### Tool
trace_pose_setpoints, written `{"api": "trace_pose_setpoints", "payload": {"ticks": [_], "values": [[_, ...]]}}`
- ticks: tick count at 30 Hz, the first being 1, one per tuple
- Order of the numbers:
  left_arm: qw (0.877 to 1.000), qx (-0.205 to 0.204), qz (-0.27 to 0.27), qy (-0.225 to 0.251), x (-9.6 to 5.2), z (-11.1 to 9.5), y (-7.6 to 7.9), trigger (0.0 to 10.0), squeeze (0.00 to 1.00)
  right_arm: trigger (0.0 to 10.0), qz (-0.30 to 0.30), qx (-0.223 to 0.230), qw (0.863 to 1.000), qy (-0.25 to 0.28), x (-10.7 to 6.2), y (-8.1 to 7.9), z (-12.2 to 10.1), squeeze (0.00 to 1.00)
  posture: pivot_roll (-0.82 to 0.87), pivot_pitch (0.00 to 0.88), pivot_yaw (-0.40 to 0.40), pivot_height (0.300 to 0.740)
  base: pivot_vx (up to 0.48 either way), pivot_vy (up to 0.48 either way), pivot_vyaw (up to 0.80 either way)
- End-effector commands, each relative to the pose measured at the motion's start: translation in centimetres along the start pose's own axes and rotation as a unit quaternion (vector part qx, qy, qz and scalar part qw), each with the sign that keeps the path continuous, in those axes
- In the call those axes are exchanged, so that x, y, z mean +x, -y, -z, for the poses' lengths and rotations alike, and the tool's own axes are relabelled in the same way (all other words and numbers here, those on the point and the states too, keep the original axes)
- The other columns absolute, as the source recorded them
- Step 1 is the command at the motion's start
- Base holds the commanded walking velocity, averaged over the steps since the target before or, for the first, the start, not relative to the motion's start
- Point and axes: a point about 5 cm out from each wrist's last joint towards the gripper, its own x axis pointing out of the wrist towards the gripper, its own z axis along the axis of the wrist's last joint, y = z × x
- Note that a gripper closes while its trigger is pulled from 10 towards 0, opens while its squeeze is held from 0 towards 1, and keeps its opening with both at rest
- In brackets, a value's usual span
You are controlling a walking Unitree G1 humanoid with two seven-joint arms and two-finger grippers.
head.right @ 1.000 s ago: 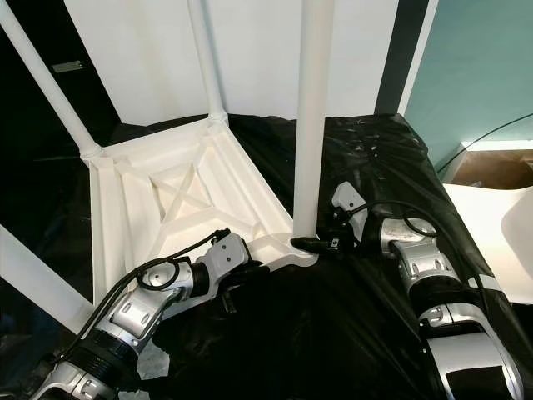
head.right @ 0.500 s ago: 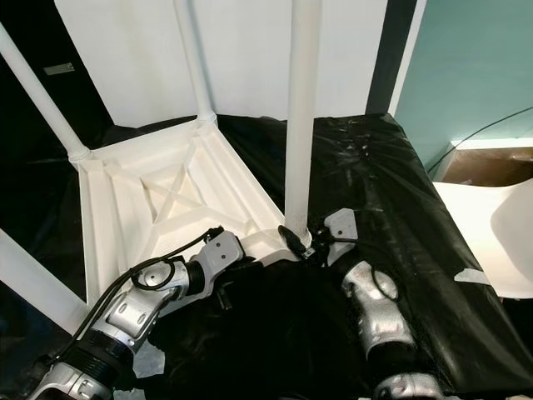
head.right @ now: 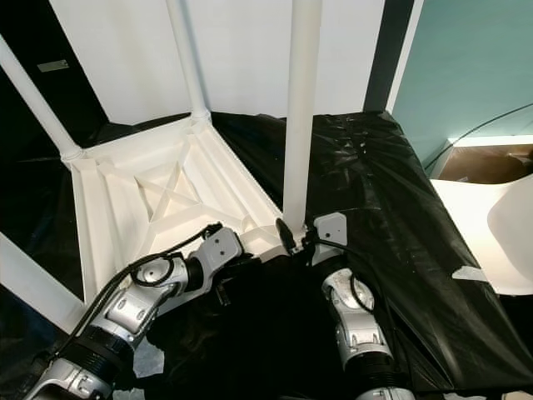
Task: Building children table
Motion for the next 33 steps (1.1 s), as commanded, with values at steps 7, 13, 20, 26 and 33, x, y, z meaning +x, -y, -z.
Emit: {"api": "trace_pose_setpoints", "payload": {"ticks": [7,13,20,26,33], "values": [[0.99,-0.064,0.06,-0.107,0.6,5.4,3.5,10.0,0.0,10.0,-0.22,-0.045,0.974,-0.04,2.1,2.1,-1.9,0.0,0.02,0.0,0.031,0.74,0.0,0.0,0.0],[0.991,-0.065,0.052,-0.105,0.7,5.4,3.4,10.0,0.0,4.4,-0.291,-0.083,0.946,-0.115,1.8,5.2,-1.9,0.0,0.03,0.0,0.018,0.74,0.0,0.0,0.0],[0.991,-0.066,0.048,-0.106,0.4,5.5,3.3,10.0,0.0,0.0,-0.327,-0.079,0.931,-0.142,1.4,6.2,-2.1,0.0,0.04,0.0,0.022,0.74,0.0,0.0,0.0],[0.991,-0.065,0.049,-0.107,0.4,5.4,3.3,10.0,0.0,0.0,-0.36,-0.044,0.918,-0.16,0.3,6.6,-1.6,0.0,0.04,0.0,0.033,0.74,0.0,0.0,0.0],[0.991,-0.065,0.053,-0.109,0.2,5.5,3.4,10.0,0.0,0.0,-0.303,0.01,0.951,-0.062,-1.5,2.2,-0.4,0.0,0.03,0.0,0.039,0.74,0.0,0.0,0.0]]}}
